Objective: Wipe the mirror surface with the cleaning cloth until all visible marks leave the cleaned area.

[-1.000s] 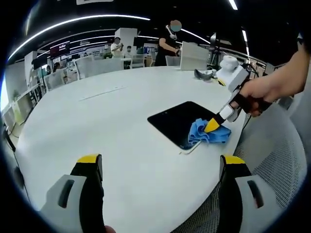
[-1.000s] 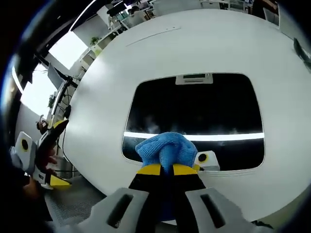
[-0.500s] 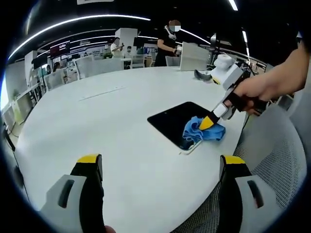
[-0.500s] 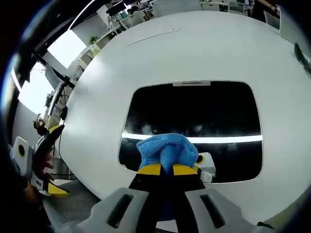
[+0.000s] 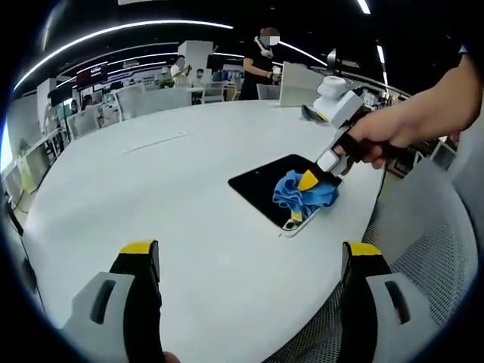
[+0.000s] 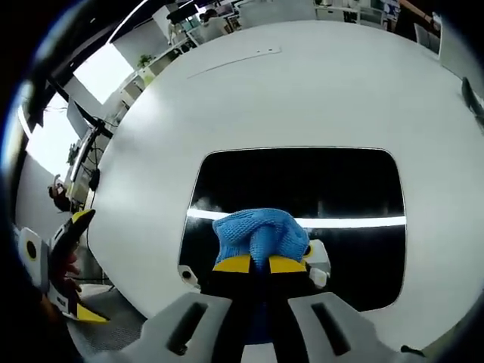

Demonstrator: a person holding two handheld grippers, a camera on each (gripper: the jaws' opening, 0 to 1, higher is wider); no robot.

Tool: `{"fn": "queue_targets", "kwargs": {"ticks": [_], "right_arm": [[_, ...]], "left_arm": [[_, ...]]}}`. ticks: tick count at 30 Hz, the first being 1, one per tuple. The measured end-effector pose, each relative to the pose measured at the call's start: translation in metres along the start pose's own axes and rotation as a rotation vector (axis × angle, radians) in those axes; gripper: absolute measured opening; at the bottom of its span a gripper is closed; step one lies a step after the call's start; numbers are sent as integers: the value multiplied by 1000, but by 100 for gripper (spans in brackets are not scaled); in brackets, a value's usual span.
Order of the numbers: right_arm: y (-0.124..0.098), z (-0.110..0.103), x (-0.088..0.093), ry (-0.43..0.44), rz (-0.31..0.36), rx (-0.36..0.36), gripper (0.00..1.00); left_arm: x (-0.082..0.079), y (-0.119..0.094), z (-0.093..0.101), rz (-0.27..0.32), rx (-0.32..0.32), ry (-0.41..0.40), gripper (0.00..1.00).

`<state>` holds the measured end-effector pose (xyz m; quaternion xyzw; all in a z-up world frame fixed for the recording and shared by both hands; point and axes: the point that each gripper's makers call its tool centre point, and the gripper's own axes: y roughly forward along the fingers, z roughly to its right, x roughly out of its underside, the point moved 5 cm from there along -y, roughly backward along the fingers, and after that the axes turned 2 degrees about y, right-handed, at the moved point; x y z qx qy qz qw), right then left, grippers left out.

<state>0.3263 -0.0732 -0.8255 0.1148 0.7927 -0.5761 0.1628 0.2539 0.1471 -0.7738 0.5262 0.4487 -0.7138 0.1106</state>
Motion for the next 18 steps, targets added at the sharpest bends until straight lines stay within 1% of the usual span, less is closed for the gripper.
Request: {"fn": "queue_targets", "kwargs": {"ticks": [4,8,13,18], "right_arm": [[3,1,-6,-7,3,6,0],[6,0,-14,-37,5,13,0],[8,0,-22,-42,8,16,0],[10,0,-29,-52,4,14,0]], "left_arm": [[-1,0,0,3,3,3,99],[-1,-1,-2,11,-9,-3,99],[-2,0,-1,10,-4,2,99],[-1,-1,-4,9,-16,-9,99]]}}
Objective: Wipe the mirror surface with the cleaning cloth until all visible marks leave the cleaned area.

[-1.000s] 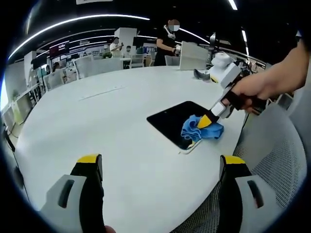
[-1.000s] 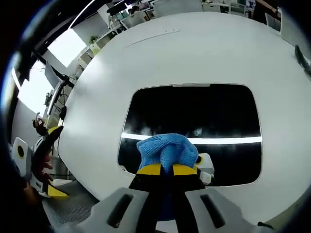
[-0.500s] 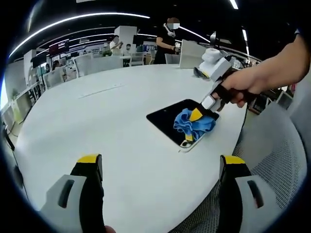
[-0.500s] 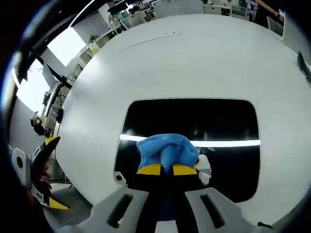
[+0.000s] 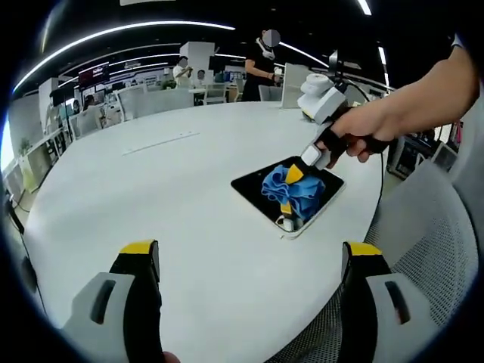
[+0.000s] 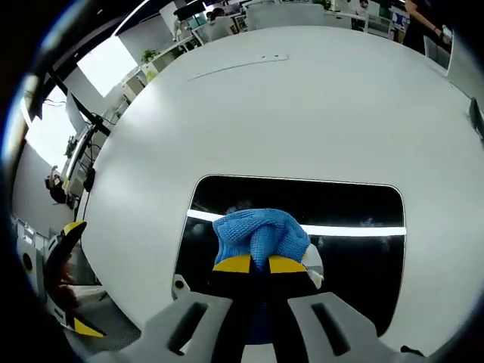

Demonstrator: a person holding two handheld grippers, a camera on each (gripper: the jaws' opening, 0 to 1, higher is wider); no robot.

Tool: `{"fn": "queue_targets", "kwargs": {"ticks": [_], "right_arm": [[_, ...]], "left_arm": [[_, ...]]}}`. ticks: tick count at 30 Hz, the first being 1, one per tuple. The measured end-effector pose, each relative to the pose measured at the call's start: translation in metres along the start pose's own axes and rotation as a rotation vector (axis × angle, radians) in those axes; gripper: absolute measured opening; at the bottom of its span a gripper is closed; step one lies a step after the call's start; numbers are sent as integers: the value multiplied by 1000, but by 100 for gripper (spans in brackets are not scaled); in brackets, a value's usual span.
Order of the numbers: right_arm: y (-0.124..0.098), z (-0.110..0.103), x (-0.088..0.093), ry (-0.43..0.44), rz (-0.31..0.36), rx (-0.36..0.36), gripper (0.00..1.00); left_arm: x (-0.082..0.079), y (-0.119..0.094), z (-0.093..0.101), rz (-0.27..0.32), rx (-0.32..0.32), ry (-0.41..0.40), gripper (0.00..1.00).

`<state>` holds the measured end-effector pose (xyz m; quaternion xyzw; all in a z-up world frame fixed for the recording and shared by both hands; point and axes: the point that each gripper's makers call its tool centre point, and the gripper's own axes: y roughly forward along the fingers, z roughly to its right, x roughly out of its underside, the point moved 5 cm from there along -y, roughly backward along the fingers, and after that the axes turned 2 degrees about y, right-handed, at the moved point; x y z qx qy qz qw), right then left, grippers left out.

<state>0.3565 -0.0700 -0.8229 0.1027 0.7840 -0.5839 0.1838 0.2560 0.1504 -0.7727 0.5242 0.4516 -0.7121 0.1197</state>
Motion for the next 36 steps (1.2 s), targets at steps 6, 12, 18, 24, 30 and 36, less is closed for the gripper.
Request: {"fn": "queue_targets", "kwargs": {"ticks": [6,12,18,24,30,36], "right_arm": [[7,2,-13,-4,3,-1,0],[13,5,-26,-8,8,-5,0],[18,6,-37,-4,16,-7,0],[21,7,-46,-8,17,-12,0],[23,6,-51,-14,15,-10,0],[25,8,-54,16,11,-22,0]], "left_arm": [[-3,0,0,19,7,-16,99],[-5,0,0,42,18,-38,99],[-6,1,1,50,26,-46,99],[-6,2,1,47,24,-46,99],[-5,1,0,43,17,-47,99],[-5,1,-1,41,11,-47,99]]}}
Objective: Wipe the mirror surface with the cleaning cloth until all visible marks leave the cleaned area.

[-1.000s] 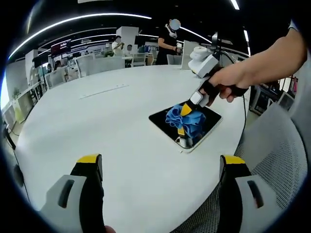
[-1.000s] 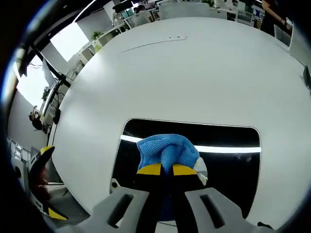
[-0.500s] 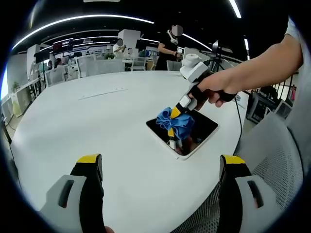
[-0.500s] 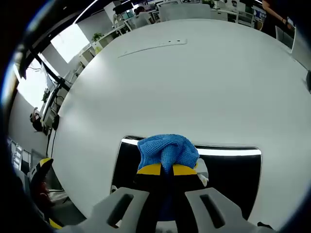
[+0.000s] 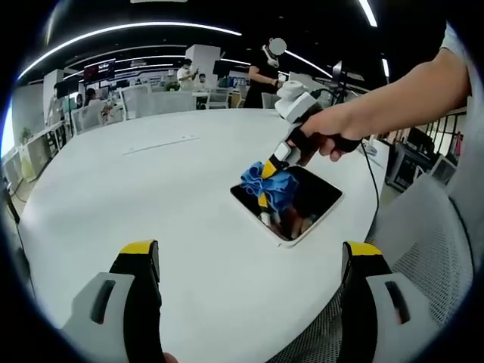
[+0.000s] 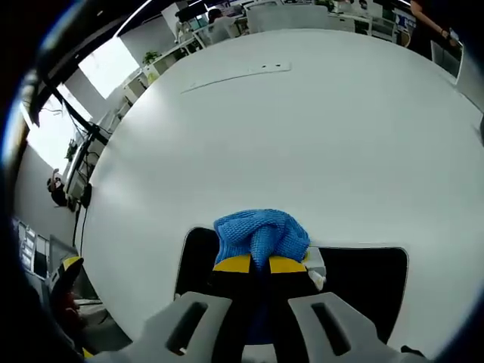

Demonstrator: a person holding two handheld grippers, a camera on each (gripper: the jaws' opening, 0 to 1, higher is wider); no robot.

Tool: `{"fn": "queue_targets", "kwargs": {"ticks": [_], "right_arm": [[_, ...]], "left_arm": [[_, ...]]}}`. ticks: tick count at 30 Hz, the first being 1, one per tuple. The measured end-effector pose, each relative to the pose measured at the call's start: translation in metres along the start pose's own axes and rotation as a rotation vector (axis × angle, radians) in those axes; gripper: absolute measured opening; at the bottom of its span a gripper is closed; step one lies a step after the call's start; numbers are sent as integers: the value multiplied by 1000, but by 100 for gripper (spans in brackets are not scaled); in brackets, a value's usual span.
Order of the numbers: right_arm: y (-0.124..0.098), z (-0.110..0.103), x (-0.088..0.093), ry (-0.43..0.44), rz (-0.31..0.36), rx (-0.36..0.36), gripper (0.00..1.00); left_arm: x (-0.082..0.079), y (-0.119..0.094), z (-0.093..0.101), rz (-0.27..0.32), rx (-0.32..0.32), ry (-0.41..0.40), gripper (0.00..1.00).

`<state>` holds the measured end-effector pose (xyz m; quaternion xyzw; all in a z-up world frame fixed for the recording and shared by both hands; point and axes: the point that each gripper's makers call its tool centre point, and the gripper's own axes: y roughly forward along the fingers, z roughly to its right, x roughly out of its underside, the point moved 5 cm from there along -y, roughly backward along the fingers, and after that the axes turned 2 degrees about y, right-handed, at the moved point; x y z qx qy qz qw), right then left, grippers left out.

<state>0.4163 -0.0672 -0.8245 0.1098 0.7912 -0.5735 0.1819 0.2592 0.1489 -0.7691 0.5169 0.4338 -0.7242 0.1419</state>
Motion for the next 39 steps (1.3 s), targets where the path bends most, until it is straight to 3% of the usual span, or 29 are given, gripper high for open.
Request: {"fn": "queue_targets", "kwargs": {"ticks": [19,39], "right_arm": [[0,5,-1,11,-9,-40,1],[-15,47,-1,20,11,16,1]], "left_arm": [[0,0,-1,-8,-9,6,99],[1,0,-1,-13,-10,16,99]]}}
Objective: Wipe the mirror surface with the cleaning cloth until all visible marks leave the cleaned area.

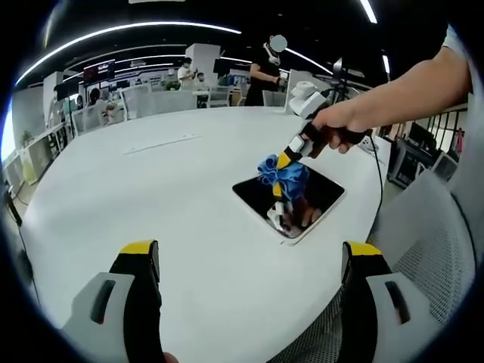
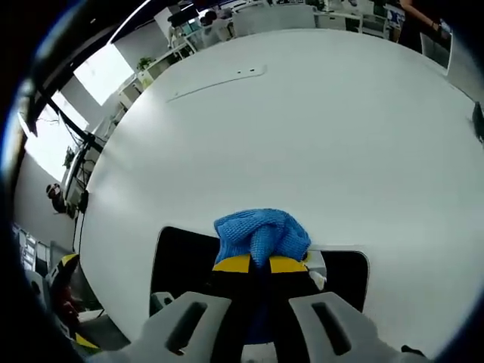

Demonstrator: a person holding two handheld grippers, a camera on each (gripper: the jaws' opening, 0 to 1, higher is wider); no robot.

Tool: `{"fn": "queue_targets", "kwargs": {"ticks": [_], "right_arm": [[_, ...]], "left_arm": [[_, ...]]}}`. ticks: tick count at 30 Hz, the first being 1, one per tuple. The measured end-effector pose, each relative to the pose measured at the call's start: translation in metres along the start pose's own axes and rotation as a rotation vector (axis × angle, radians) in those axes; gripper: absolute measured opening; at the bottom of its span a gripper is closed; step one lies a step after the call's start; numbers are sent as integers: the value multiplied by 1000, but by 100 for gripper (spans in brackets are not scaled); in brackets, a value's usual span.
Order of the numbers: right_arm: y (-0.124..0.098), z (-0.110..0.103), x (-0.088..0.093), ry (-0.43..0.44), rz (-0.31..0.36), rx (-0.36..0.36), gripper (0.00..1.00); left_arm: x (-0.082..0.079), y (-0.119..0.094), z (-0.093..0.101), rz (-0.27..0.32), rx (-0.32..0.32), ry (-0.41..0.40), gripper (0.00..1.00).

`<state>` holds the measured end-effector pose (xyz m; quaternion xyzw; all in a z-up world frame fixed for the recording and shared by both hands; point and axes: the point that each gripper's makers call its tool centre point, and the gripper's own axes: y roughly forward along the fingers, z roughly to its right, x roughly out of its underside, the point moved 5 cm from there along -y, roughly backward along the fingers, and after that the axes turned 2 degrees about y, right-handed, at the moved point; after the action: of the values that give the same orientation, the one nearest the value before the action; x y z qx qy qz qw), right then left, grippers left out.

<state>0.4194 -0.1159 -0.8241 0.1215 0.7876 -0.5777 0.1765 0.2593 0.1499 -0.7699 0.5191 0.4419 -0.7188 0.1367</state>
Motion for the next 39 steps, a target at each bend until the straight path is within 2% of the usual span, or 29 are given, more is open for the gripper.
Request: {"fn": "queue_targets", "kwargs": {"ticks": [21,39], "right_arm": [[1,-4,4,-14,16,40,1],[-12,-7,33,18,35,36,1]], "left_arm": [[3,0,-1,-21,-8,7,99],[4,2,2,-28,7,35,99]]}}
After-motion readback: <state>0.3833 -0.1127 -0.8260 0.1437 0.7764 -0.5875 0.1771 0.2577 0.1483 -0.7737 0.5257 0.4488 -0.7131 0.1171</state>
